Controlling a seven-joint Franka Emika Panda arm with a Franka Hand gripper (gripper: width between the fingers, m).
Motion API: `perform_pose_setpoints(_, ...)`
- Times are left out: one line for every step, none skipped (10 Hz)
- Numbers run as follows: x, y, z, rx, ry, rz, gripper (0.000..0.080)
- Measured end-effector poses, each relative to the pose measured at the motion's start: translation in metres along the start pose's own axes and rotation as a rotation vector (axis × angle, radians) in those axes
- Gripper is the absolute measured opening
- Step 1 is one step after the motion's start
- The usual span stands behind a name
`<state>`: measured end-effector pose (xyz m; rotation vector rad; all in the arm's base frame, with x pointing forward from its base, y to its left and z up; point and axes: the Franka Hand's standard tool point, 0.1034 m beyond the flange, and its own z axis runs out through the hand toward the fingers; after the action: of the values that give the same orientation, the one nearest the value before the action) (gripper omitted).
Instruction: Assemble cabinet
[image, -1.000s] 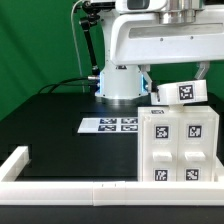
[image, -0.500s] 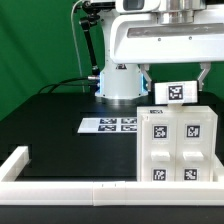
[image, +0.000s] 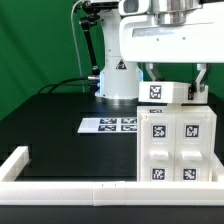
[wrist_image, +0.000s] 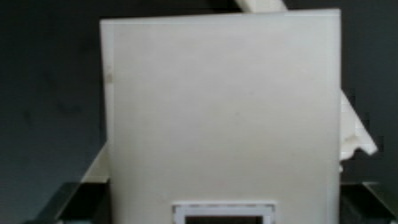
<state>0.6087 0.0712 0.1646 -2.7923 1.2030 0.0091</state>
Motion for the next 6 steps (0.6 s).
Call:
perform_pose_setpoints(-0.0004, -0.0006, -0.0001, 0.005, -0.005, 0.096, 0.0561)
perform_pose_setpoints(-0.0016, -0.0014, 0.0, 0.004, -0.006, 0.148, 0.0561)
perform_pose_setpoints(-0.0019, -0.0019, 0.0002, 0.006, -0.006, 0.186, 0.0561)
perform_pose_setpoints(-0.0022, -0.0022, 0.0003, 0.005, -0.006, 0.25, 0.0561)
perform_pose_setpoints(-0.0024, -0.0023, 0.0004, 0.005, -0.006, 0.279, 0.0561)
perform_pose_setpoints(-0.0028, -0.0026, 0.0006, 0.005, -0.007, 0.341, 0.0561)
